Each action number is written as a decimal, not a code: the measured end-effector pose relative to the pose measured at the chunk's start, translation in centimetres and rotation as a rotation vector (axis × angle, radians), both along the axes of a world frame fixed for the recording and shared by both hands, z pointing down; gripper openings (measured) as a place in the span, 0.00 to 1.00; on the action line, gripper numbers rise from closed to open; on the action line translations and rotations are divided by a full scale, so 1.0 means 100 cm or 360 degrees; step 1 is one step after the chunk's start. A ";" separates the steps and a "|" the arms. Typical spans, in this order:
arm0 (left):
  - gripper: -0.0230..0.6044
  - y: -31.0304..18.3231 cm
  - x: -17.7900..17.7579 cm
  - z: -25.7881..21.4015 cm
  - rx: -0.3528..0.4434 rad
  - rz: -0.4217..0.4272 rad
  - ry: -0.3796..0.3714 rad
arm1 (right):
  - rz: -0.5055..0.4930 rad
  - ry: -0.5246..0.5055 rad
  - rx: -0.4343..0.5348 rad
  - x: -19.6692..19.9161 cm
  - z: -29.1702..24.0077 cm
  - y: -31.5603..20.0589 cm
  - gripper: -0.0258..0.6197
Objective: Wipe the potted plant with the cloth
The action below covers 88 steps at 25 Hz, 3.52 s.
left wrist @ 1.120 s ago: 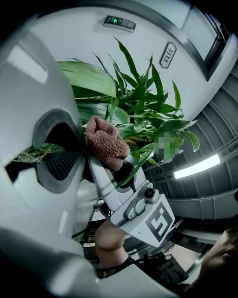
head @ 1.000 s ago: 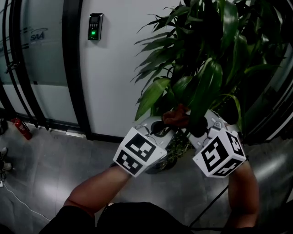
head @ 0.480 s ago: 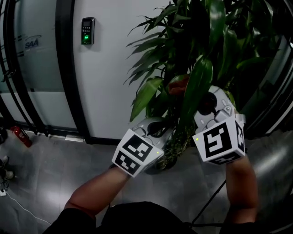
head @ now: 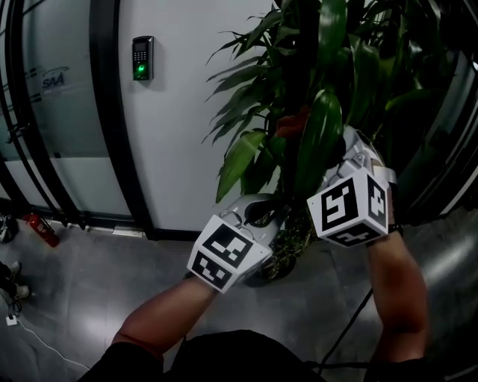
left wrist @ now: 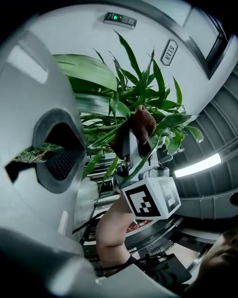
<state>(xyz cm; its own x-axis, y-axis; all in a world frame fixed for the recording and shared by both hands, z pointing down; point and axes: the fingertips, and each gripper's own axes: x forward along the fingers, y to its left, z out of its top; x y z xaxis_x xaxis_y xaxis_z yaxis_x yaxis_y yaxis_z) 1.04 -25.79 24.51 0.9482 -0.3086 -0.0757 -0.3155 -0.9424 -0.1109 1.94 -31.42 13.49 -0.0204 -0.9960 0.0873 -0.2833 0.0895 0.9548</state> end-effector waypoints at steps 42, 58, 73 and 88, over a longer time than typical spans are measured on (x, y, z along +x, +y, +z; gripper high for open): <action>0.07 0.023 -0.041 0.077 -0.0369 0.0174 0.0071 | -0.0125 -0.0995 -0.0435 -0.036 0.180 0.113 0.14; 0.06 0.109 -0.015 0.115 -0.0457 -0.0167 0.0033 | -0.0274 -0.1749 -0.0308 0.080 0.222 0.227 0.14; 0.06 0.246 0.061 0.169 -0.0631 -0.0390 -0.0089 | -0.0343 -0.2085 -0.0568 0.167 0.288 0.333 0.14; 0.07 0.271 0.017 0.168 -0.0639 -0.0389 -0.0134 | -0.0232 -0.2142 -0.0545 0.134 0.301 0.378 0.14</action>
<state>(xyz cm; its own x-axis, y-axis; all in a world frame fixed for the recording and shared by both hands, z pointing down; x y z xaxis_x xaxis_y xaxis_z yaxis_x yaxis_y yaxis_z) 2.78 1.29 41.28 0.8418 -0.5126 0.1690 -0.5390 -0.8152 0.2120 15.31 6.33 43.58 -0.3827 -0.9110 0.1538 -0.9226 0.3681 -0.1151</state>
